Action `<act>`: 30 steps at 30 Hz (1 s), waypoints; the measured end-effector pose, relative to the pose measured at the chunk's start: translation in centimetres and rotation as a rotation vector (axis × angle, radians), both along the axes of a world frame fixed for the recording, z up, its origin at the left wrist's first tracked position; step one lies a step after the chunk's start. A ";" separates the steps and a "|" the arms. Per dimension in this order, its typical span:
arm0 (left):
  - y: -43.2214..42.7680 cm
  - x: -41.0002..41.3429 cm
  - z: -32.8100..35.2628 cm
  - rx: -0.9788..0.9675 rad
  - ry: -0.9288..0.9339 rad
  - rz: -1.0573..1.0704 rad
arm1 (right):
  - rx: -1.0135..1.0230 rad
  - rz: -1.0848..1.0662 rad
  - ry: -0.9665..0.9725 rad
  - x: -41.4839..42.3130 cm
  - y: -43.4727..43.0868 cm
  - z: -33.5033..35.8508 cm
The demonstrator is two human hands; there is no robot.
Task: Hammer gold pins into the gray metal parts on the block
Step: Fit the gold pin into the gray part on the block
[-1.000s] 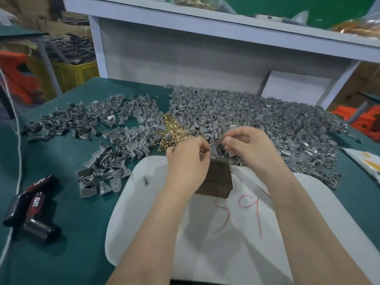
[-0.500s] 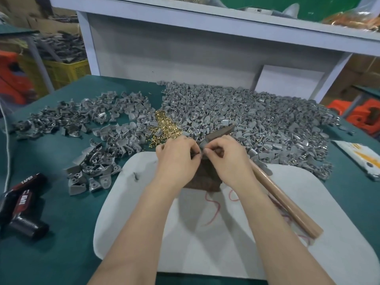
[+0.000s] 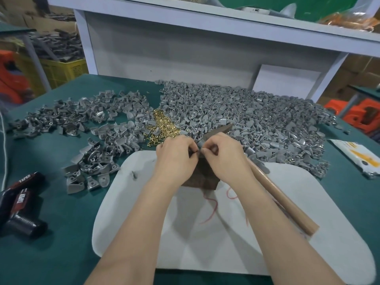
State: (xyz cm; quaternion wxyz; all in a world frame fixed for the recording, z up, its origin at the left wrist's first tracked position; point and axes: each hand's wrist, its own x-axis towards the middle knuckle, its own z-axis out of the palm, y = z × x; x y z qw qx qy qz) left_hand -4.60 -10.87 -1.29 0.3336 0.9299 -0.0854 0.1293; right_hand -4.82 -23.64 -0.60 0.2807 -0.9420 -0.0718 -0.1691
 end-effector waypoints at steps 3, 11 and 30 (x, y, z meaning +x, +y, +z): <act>0.0 -0.1 0.1 -0.003 0.001 -0.002 | 0.035 -0.009 0.018 0.0 -0.1 0.0; 0.0 -0.1 0.2 0.008 -0.002 0.000 | 0.167 0.016 0.100 0.0 -0.8 -0.2; -0.1 -0.2 0.1 0.020 -0.015 0.012 | 0.080 -0.080 0.009 -0.2 0.5 -0.5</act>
